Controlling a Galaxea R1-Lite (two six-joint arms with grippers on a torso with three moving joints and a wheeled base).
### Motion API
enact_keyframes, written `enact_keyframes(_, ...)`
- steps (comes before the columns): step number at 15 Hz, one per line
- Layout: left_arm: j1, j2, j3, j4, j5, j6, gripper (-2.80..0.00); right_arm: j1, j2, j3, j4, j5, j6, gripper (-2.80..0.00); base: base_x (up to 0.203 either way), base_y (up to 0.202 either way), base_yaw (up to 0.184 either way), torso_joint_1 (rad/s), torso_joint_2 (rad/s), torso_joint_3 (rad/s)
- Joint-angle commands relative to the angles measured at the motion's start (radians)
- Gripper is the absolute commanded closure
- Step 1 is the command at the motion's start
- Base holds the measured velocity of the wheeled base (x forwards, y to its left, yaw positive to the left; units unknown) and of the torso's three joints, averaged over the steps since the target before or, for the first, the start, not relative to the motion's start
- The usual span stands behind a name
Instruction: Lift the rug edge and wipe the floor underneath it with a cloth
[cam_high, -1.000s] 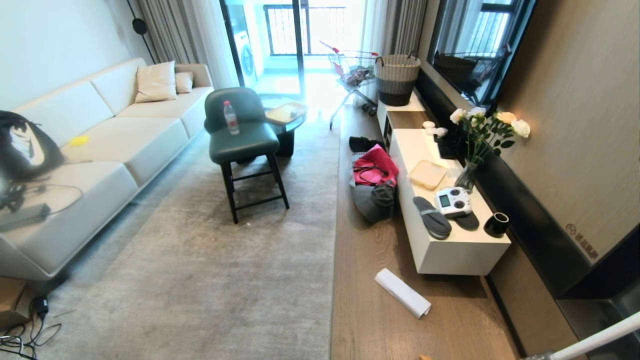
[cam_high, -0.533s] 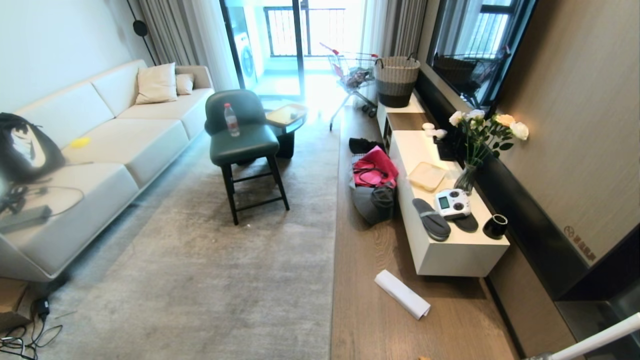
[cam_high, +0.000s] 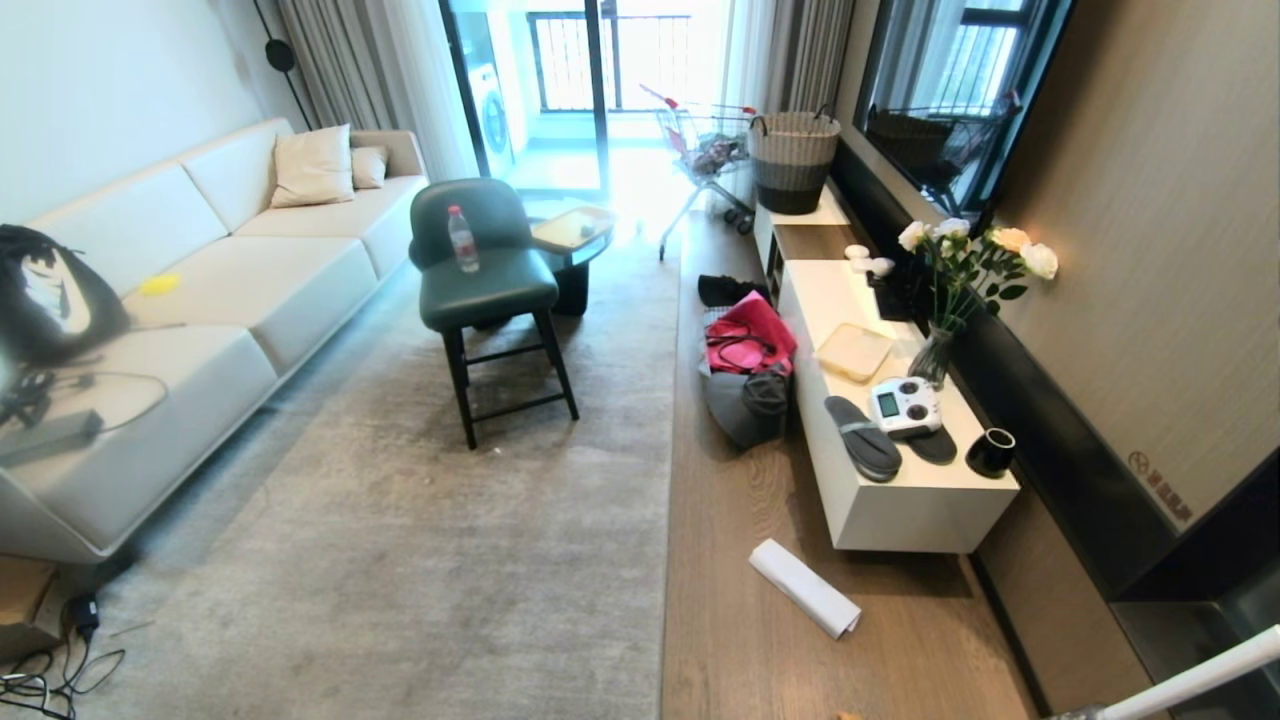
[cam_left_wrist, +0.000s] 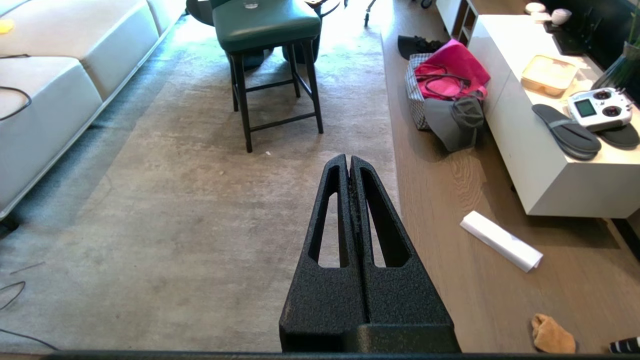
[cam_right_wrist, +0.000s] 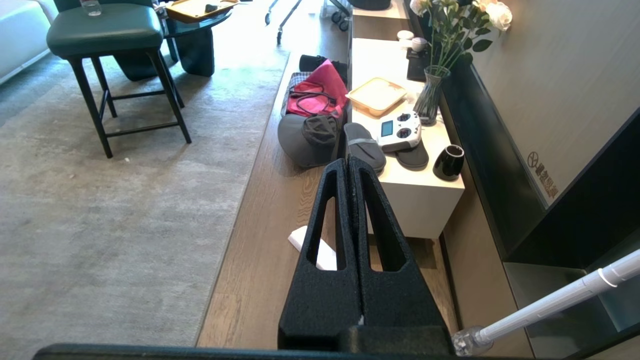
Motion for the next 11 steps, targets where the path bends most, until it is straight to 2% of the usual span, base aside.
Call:
enact_keyframes(1,0.0,0.001,0.0,0.0,0.0,-0.001,0.0,0.0,0.001,0.0,0.0,0.001,-0.001,0.0,0.0,0.0,0.0,0.0,0.0,0.0)
enact_keyframes(5,0.001,0.001,0.002,0.0,0.0,-0.001,0.0,0.0,0.001,0.0,0.0,-0.01,0.004,0.0,0.0,0.0,0.0,0.0,0.0,0.0)
enact_keyframes(11,0.0,0.001,0.0,0.0,0.0,-0.001,0.0,0.0,0.001,0.0,-0.003,-0.028,0.056,0.0,0.0,0.0,0.0,0.0,0.0,0.0)
